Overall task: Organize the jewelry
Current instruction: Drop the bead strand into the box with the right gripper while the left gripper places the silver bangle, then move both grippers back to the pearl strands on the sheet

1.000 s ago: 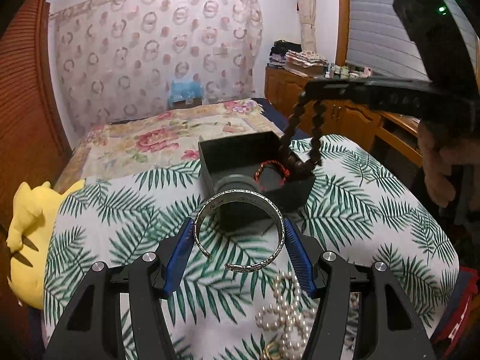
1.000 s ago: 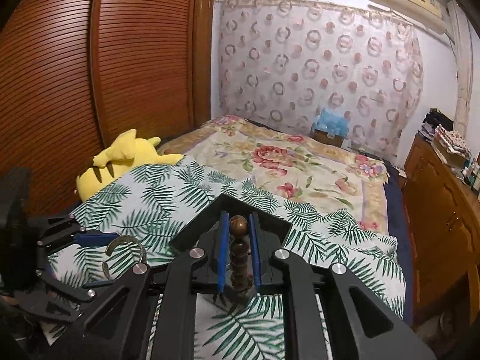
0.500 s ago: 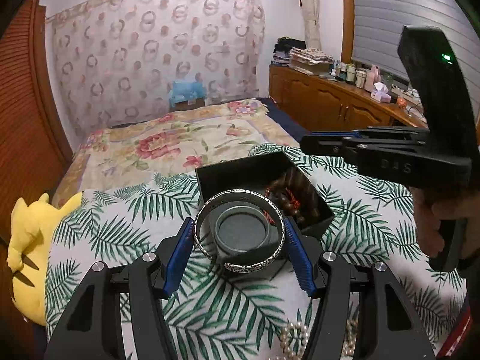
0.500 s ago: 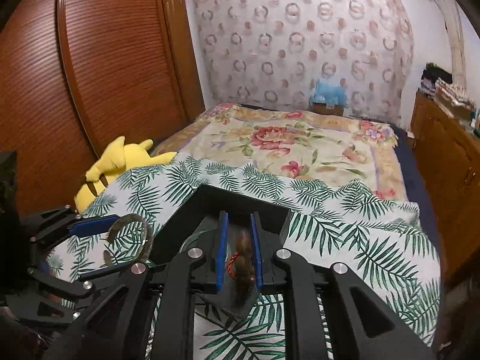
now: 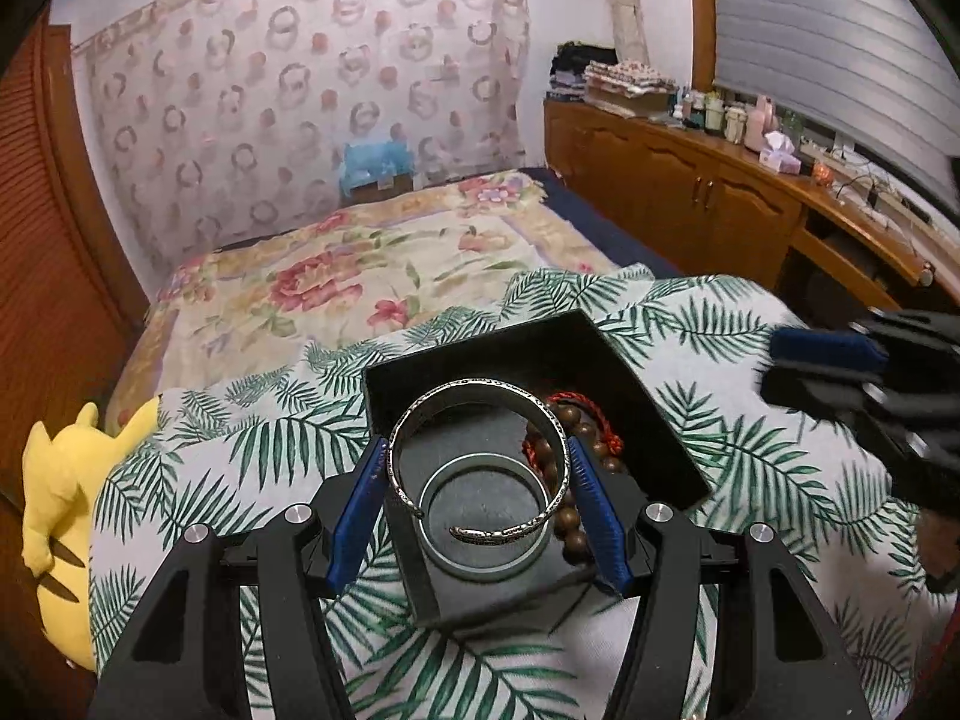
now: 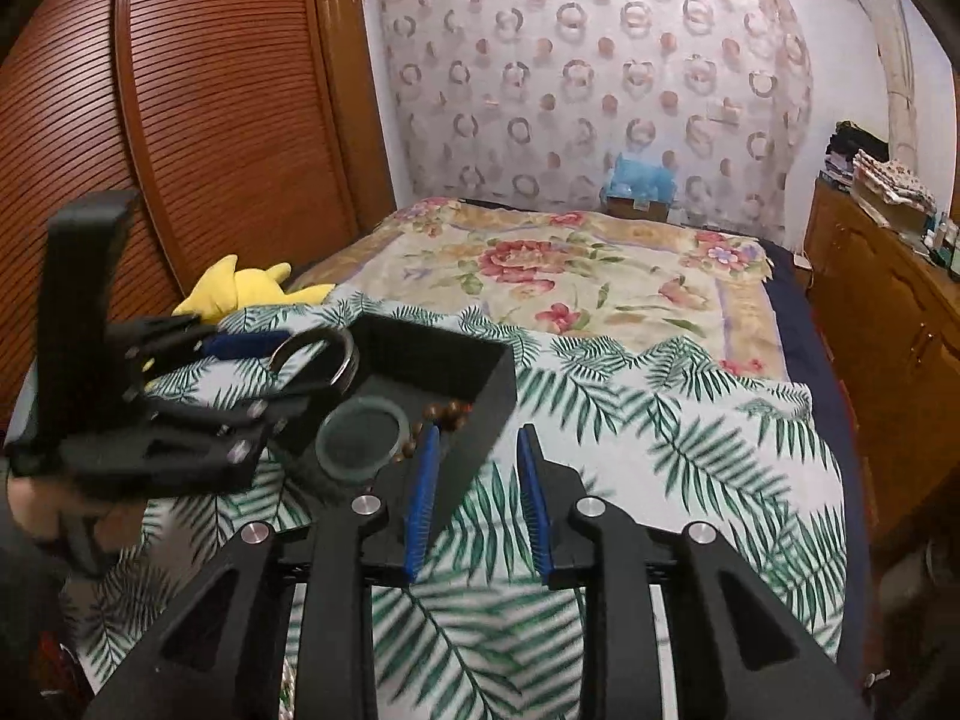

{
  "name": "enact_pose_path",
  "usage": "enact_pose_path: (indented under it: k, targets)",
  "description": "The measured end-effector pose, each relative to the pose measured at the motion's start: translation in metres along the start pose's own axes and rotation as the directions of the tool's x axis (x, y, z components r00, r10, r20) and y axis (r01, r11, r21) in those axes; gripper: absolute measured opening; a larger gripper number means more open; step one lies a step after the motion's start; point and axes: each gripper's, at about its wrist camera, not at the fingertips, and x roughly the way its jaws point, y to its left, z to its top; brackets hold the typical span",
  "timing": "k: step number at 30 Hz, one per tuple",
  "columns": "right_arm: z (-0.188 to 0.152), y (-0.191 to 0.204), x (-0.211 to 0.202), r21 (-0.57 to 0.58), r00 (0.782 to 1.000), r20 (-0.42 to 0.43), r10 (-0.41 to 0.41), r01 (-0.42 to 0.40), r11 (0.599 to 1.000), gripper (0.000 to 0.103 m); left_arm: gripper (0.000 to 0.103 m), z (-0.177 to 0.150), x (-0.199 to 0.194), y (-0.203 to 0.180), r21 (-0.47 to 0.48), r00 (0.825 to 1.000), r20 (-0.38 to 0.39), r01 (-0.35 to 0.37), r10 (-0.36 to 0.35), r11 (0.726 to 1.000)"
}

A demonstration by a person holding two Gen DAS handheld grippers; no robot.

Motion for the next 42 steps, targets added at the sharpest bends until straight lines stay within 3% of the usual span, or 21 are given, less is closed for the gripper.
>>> enact_pose_path:
  k: [8, 10, 17, 28, 42]
  targets:
    - [-0.024, -0.002, -0.012, 0.007, 1.000, -0.007, 0.012, -0.011, 1.000, 0.029, 0.061, 0.007, 0.025, 0.000, -0.008, 0.998, -0.036, -0.047, 0.047, 0.999]
    - [-0.028, -0.001, -0.014, 0.004, 1.000, -0.006, 0.010, -0.010, 1.000, 0.029, 0.065, 0.007, 0.020, -0.001, -0.014, 0.999, -0.018, -0.050, 0.050, 0.999]
    - [-0.047, 0.011, -0.028, 0.011, 0.999, 0.006, 0.035, -0.035, 0.999, 0.029, 0.065, 0.000, -0.012, -0.003, -0.011, 0.999, 0.033, -0.010, 0.010, 1.000]
    - [-0.086, 0.069, -0.035, -0.065, 0.992, -0.058, 0.116, -0.119, 0.991, 0.029, 0.065, -0.067, -0.071, -0.005, 0.002, 0.998, 0.053, 0.042, -0.042, 0.999]
    - [-0.114, 0.095, -0.008, -0.161, 0.973, -0.212, 0.089, -0.125, 0.979, 0.029, 0.065, -0.140, -0.094, 0.006, -0.078, 0.997, -0.006, 0.078, -0.079, 0.994]
